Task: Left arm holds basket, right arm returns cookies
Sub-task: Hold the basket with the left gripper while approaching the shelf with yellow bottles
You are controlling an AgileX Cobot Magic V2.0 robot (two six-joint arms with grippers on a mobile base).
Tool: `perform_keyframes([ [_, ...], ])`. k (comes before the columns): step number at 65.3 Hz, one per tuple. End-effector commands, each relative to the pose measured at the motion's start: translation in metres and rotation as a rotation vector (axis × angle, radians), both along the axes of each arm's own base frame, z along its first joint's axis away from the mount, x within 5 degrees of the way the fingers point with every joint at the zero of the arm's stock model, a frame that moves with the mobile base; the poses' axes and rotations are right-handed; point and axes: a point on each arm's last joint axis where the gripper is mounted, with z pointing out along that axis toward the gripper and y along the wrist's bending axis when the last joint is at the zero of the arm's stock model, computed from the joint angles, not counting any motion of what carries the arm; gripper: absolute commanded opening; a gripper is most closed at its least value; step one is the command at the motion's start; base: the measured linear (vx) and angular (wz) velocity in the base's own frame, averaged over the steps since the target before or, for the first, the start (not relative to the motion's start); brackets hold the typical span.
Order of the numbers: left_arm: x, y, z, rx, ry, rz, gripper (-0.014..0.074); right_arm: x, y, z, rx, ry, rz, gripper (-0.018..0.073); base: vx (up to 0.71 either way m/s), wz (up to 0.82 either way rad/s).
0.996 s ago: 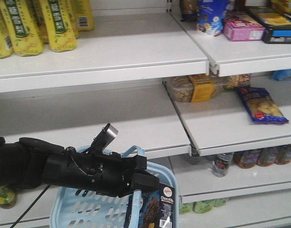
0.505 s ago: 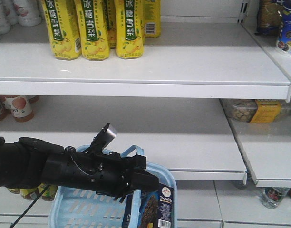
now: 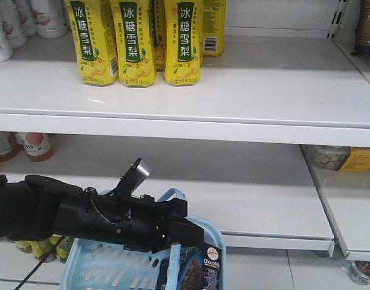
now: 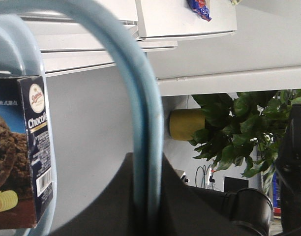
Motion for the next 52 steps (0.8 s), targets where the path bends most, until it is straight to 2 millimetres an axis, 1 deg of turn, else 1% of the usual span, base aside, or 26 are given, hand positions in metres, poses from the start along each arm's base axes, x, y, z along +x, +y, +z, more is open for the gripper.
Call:
perform_keyframes([
  [1,-0.0015,-0.0043,0.0272,-0.104,-0.044,-0.01,-0.0006,-0.0007,0.0002,0.0074,-0.007,-0.084,-0.001,-0.0008,0.06,-0.01],
  [52,-0.0015,-0.0043,0.0272,-0.104,-0.044,-0.01,-0.0006,-0.0007,0.0002,0.0074,-0.007,-0.084,-0.001,-0.0008,0.05,-0.01],
])
